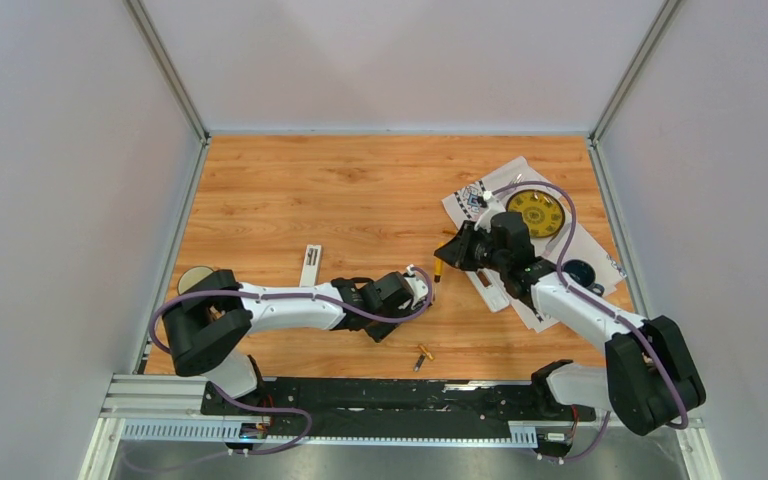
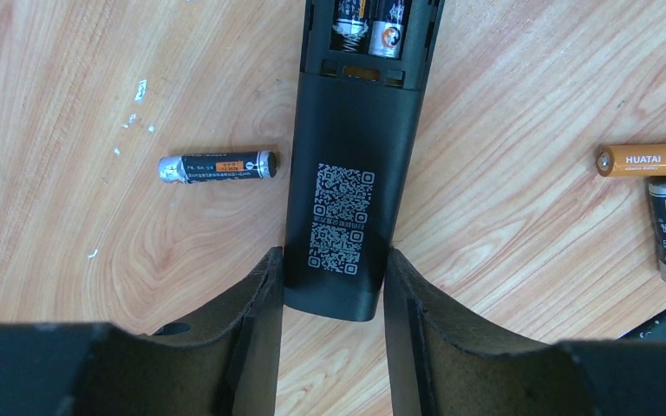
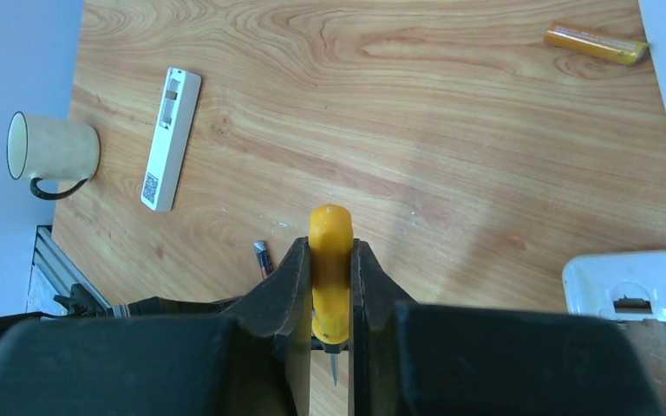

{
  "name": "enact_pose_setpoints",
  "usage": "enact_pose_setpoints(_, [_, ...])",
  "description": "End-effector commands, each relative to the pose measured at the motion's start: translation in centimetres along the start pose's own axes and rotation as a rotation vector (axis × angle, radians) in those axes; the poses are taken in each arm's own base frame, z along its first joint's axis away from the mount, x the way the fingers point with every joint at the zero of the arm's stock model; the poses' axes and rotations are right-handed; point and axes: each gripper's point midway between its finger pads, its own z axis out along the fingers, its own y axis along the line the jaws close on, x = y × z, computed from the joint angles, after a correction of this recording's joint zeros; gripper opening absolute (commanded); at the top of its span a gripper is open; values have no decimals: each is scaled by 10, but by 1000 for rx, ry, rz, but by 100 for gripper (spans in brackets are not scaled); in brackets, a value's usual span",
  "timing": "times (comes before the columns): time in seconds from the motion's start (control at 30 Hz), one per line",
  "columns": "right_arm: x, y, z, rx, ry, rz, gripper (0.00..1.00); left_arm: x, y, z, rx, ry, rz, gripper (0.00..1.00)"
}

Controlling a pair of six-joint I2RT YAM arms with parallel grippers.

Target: Unload the batteries from the remote control

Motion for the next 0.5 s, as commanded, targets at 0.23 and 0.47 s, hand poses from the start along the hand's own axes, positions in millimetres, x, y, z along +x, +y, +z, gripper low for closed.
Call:
enact_pose_setpoints(0.23, [-41,32,-8,-62,-150,-57,0,-22,-4,-26,46,-119,-61,69])
enact_pose_setpoints(0.47, [-50,57,-37,-145,-189,-108,0,-81,9,-90,21,-367,-134,74])
